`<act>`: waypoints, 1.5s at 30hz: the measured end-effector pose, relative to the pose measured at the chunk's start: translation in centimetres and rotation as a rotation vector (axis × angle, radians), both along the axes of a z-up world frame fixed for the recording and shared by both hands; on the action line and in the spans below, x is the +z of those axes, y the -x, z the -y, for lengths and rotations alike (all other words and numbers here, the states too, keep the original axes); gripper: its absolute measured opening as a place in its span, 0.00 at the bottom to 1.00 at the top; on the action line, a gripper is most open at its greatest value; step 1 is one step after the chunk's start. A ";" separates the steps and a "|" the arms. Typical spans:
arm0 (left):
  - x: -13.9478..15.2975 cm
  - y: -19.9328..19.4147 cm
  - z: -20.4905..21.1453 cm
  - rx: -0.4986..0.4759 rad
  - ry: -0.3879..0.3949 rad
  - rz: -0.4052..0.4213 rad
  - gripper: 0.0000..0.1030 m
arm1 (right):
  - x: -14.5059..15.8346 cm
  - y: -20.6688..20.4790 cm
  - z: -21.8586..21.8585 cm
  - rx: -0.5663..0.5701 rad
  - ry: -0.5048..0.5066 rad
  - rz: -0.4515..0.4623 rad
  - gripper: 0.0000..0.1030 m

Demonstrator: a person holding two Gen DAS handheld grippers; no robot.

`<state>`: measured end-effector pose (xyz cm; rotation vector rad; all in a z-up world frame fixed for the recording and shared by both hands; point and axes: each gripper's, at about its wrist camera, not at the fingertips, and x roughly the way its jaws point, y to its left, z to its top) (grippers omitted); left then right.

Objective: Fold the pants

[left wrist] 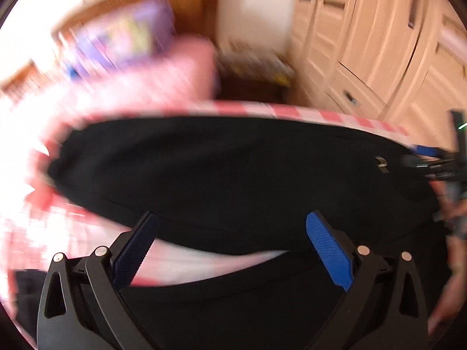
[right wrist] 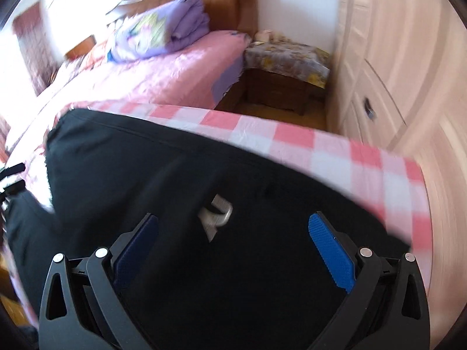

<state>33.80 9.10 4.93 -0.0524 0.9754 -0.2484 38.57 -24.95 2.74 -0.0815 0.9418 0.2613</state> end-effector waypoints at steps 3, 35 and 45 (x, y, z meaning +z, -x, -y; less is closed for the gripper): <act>-1.2 -3.8 -0.6 0.037 0.119 -0.096 0.98 | -1.8 -3.9 -0.7 0.082 0.006 -0.052 0.96; -5.4 -18.7 2.8 0.376 0.241 -0.375 0.40 | 2.1 10.5 -8.4 0.367 0.199 0.334 0.13; 2.8 2.5 -2.5 0.259 0.362 0.162 0.10 | 1.6 20.5 -9.9 0.241 0.284 0.491 0.13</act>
